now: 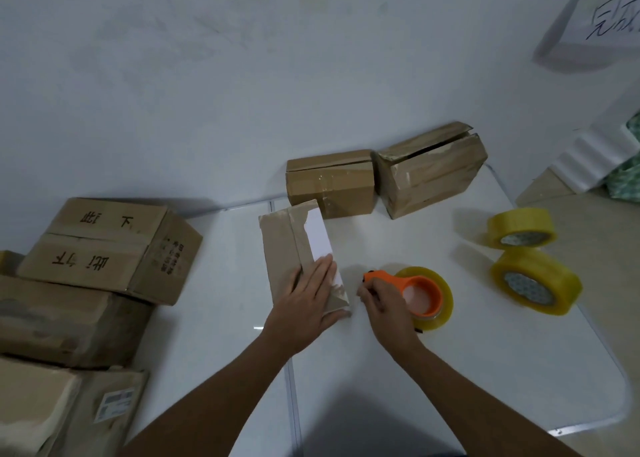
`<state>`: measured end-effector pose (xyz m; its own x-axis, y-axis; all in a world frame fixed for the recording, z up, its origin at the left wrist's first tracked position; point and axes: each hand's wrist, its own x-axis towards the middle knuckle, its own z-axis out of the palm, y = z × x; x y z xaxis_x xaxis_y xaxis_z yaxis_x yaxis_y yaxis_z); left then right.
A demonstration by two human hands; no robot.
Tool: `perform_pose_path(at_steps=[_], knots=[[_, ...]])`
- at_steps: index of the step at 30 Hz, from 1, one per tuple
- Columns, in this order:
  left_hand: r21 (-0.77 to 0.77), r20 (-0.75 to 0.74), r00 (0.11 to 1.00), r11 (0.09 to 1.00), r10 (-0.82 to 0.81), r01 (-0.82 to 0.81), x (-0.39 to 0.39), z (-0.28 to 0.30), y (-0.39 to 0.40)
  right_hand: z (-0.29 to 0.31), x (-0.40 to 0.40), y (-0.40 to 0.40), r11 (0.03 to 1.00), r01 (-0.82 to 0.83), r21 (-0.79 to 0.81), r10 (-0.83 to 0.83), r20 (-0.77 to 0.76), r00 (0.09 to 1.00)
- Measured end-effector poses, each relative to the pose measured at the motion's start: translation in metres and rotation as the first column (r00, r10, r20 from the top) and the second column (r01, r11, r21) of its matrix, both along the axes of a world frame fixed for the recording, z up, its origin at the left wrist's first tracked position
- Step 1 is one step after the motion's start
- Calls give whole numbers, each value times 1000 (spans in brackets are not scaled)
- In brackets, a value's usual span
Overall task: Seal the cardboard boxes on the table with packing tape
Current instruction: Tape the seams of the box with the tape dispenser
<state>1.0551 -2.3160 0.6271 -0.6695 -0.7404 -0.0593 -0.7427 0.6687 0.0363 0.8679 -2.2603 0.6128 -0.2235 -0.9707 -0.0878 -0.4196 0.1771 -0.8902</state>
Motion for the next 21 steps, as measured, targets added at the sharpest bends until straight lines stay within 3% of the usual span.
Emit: perform_pose_path(at_steps=[5, 8, 13, 17, 19, 21], knots=[[-47, 20, 999, 998, -33, 34, -1, 1, -1, -2, 13, -12, 995, -69, -67, 51, -243, 969], [-94, 20, 999, 995, -35, 37, -2, -1, -1, -5, 24, -12, 996, -69, -55, 50, -296, 954], [-133, 26, 999, 991, -22, 25, -2, -4, 0, -19, 31, -13, 999, 34, 13, -31, -189, 981], [-109, 10, 1000, 994, -22, 23, -1, -7, -1, -26, 27, -24, 989, -25, 143, 45, -139, 989], [-101, 5, 1000, 995, -22, 22, -1, -6, -1, -22, 24, -21, 973, -54, 224, 67, -52, 996], [-97, 5, 1000, 995, -23, 23, -1, -6, -2, -14, 19, -9, 975, 19, 223, -38, 83, 996]])
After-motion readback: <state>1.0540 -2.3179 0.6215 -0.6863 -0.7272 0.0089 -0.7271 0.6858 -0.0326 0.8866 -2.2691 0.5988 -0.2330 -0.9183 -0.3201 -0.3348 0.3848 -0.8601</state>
